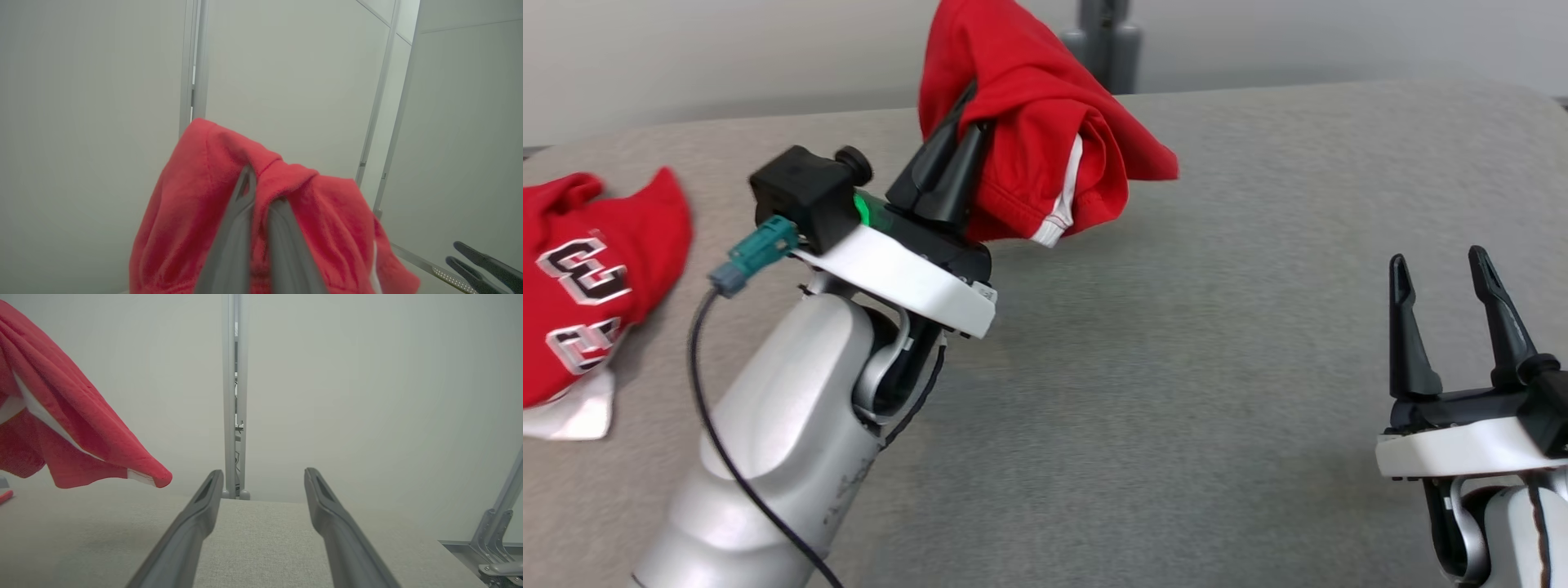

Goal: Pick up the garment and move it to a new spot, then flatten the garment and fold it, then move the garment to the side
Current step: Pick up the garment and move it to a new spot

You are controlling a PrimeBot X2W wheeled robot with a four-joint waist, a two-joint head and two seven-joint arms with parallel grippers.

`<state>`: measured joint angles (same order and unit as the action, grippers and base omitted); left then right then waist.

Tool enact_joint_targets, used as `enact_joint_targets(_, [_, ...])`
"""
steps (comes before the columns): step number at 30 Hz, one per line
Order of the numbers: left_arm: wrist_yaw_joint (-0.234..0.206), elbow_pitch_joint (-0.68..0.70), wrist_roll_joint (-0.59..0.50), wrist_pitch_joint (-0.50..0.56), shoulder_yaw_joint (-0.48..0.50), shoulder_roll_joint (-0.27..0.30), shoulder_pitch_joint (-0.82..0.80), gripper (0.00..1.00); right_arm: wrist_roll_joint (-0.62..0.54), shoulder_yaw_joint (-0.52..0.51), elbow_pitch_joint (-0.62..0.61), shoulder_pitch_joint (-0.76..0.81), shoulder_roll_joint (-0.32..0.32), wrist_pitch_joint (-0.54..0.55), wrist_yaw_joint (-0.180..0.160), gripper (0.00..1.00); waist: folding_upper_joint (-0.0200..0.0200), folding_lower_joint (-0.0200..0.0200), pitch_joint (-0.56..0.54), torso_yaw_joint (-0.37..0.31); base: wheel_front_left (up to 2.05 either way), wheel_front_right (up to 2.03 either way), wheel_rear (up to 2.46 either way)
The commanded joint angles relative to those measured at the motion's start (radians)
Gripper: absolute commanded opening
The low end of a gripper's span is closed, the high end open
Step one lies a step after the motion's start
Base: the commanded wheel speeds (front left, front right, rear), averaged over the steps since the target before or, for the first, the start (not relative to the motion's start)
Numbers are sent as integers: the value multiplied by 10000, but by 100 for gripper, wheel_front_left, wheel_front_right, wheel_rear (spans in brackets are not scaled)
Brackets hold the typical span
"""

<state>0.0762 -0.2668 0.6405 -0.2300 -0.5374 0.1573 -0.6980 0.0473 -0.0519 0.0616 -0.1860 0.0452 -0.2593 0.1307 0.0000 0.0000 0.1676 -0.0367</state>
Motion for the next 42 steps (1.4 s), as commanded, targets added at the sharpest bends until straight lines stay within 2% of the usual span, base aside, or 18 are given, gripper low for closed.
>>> enact_joint_targets(1, [-102, -119, -171, -71, -23, -4, 89, 0, 84, -80, -8, -69, 68, -53, 2, 100, 0, 0, 165, -637, 0, 0, 0])
enact_joint_targets(4, [-339, -623, -749, -197, -277, -91, 36, 0, 189, -67, 13, -117, 60, -51, 2, 100, 0, 0, 339, -1213, 0, 0, 0])
enact_joint_targets(12, [-177, -2160, -2385, -327, -1692, -315, -42, 0, 466, -188, 92, -130, 62, -51, 2, 100, 0, 0, 699, -2236, 0, 0, 0])
enact_joint_targets(18, [-181, -4041, -3226, -185, -2650, -464, -199, 0, 694, -86, 185, -130, 63, -52, 2, 100, 0, 0, 777, -2634, 0, 0, 0])
enact_joint_targets(19, [-161, -4337, -3292, -169, -2749, -503, -243, 27, 706, -66, 209, -121, 63, -52, 2, 100, 0, 0, 788, -2656, 0, 0, 0])
enact_joint_targets(20, [-172, -4563, -3270, -186, -2773, -558, -296, 67, 735, -39, 228, -115, 62, -52, 2, 100, 0, 0, 801, -2667, 0, 0, 0])
enact_joint_targets(21, [-200, -4784, -3239, -211, -2763, -590, -327, 100, 763, -14, 249, -112, 62, -54, 2, 100, 0, 0, 811, -2669, 0, 0, 0])
enact_joint_targets(25, [-103, -5367, -3038, -289, -2733, -744, -324, 100, 808, -14, 331, -87, 61, -53, 2, 100, 0, 0, 810, -2497, 0, 0, 0])
enact_joint_targets(29, [-59, -5237, -2764, -345, -2399, -829, -303, 100, 712, -113, 338, -69, 65, -54, 2, 100, 0, 0, 731, -2076, 0, 0, 0])
enact_joint_targets(37, [-201, -2923, -2626, -345, -747, -327, 889, 100, 379, -357, 342, -34, 69, -53, 2, 100, 0, 0, 306, -1033, 0, 0, 0])
enact_joint_targets(42, [-514, -1359, -2758, -345, 636, -179, 2090, 100, 280, -366, 310, 84, 69, -53, 2, 100, 0, 0, 3, -551, 0, 0, 0])
